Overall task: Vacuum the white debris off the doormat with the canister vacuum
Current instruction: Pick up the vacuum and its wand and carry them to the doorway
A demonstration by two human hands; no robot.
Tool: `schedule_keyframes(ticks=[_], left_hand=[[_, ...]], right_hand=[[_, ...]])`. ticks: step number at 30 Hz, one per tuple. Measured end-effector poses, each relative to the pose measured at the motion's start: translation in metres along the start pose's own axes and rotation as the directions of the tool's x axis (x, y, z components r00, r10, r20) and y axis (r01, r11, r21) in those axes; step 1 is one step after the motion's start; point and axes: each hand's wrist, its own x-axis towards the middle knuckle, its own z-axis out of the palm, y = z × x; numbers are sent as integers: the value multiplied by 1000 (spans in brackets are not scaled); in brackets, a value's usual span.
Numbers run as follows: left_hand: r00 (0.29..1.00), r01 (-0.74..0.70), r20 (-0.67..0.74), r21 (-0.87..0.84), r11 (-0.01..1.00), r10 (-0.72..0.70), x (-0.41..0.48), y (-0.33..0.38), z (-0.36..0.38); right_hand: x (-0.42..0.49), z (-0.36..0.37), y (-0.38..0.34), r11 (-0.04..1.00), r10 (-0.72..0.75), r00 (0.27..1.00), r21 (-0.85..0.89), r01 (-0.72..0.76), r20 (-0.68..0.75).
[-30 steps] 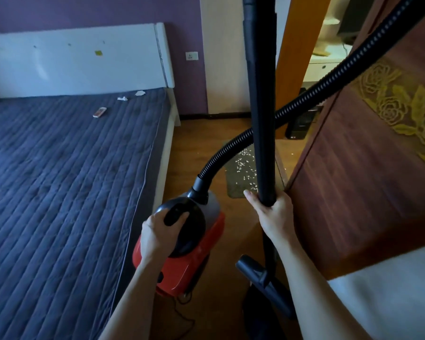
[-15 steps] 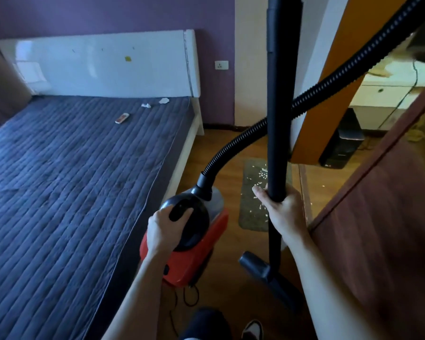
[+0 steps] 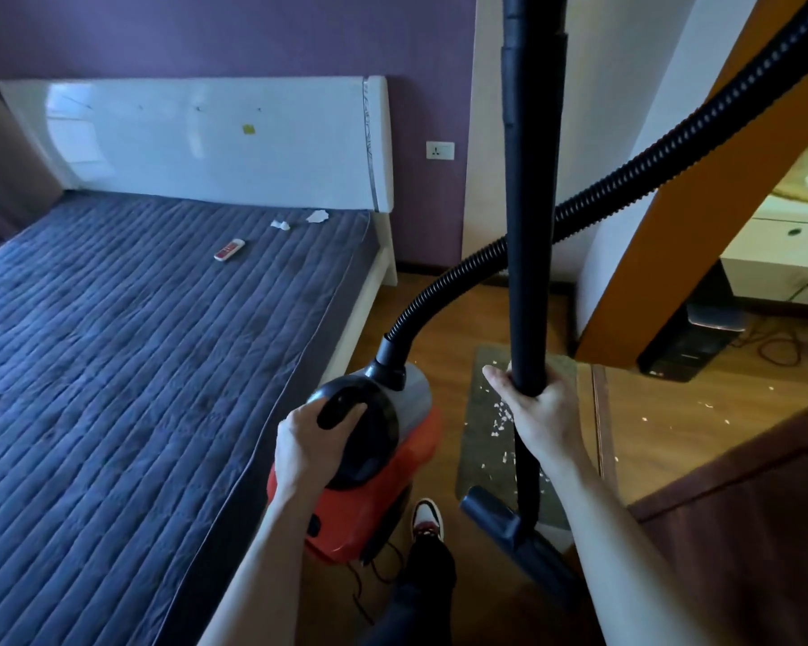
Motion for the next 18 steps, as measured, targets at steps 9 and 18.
schedule_keyframes(ticks=[9,18], left_hand=[[999,-29,28,47,998,28,184,60,53],[998,-34,46,22,999,33,302,113,95]], right_hand=[[186,75,5,999,-24,999,-20,25,45],[313,103,14,999,27,998,-22,-26,48]])
